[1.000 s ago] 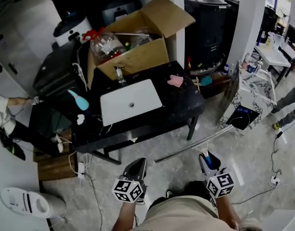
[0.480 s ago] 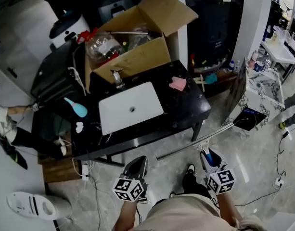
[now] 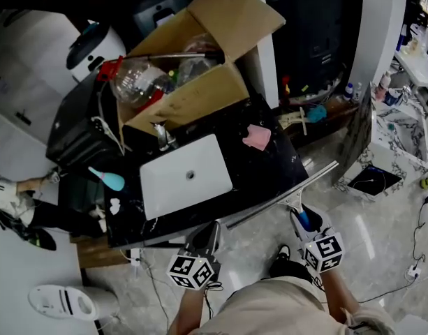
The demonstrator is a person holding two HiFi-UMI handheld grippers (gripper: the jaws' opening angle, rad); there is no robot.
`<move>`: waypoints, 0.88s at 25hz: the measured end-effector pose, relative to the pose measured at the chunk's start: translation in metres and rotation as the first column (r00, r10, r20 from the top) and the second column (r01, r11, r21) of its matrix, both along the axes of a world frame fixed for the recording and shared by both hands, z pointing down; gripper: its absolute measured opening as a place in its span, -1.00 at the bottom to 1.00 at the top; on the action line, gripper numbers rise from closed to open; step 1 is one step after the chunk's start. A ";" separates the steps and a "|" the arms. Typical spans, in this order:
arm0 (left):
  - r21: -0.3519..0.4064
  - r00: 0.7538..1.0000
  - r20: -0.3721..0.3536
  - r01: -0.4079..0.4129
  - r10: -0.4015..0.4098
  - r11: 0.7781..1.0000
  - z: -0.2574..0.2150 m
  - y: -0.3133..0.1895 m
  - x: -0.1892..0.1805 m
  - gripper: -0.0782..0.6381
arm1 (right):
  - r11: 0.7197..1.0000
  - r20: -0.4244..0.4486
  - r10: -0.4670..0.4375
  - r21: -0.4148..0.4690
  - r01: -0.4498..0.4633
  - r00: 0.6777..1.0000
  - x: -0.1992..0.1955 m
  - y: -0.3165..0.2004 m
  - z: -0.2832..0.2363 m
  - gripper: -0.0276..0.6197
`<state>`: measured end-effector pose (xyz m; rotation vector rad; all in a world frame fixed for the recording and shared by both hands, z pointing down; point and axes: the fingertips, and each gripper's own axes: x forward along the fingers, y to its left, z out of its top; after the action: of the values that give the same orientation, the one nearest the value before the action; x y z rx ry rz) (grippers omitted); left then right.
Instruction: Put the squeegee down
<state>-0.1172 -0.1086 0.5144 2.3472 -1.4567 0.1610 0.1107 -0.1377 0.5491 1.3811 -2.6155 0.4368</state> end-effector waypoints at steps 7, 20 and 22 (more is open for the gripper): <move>-0.042 0.998 -0.051 0.035 -0.037 0.999 0.005 -0.042 0.020 -0.73 | 0.999 0.024 -0.012 -0.037 0.012 1.000 0.012 -0.059 0.015 -0.52; -0.070 0.997 -0.063 -0.040 0.036 0.997 0.019 -0.113 0.002 -0.73 | 0.994 -0.036 -0.001 -0.107 -0.003 0.999 -0.013 -0.119 0.027 -0.52; -0.049 0.996 -0.062 -0.073 0.070 0.996 0.013 -0.131 -0.003 -0.73 | 0.993 -0.049 0.037 -0.111 -0.042 0.998 -0.016 -0.129 0.022 -0.52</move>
<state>-0.1205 -0.2395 0.5273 2.3438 -1.3261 0.1439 0.0946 -0.2666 0.5715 1.3916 -2.4900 0.5409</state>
